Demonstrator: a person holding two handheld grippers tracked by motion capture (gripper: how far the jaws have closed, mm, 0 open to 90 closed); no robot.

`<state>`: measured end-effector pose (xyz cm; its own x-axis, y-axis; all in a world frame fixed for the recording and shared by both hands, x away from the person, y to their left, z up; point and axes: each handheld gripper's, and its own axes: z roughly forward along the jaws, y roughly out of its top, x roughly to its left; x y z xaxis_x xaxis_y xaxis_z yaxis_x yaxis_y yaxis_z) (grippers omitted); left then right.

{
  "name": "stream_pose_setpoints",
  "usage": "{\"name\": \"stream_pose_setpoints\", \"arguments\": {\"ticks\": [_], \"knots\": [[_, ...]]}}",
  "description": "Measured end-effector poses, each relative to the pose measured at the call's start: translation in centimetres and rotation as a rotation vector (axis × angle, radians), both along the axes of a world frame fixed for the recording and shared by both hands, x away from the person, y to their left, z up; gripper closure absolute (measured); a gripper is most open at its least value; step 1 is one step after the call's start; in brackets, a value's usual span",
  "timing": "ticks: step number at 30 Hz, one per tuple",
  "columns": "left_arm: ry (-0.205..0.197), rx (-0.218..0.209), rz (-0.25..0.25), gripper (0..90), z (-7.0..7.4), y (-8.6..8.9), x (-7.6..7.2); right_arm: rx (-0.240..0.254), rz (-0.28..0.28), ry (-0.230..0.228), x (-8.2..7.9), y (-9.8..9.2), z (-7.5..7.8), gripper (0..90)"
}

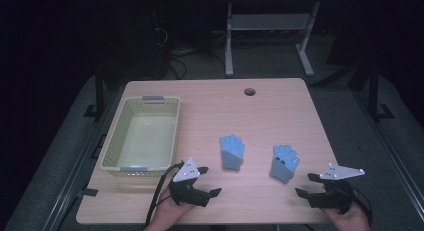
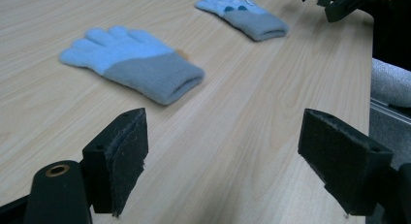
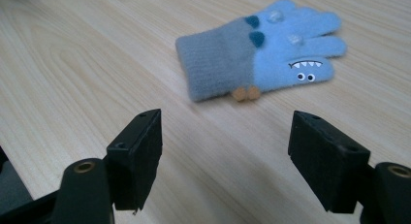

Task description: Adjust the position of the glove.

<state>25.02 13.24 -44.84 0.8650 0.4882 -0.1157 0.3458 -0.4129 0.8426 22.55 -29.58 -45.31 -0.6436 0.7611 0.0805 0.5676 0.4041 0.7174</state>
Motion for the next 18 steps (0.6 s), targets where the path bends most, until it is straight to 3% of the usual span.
{"name": "stream_pose_setpoints", "arguments": {"ticks": [9,14,18], "knots": [[-0.014,0.022,-0.012,17.8,-0.1,-0.2,-0.4,0.003,0.001,-0.009,0.0,0.4,0.3,27.4],[-0.016,-0.01,0.006,17.8,0.1,0.3,-0.5,-0.022,0.01,-0.043,0.1,0.7,1.2,27.4],[-0.022,-0.009,0.009,17.8,0.2,0.3,-0.4,-0.023,0.02,-0.05,0.7,1.0,1.7,27.7]]}}
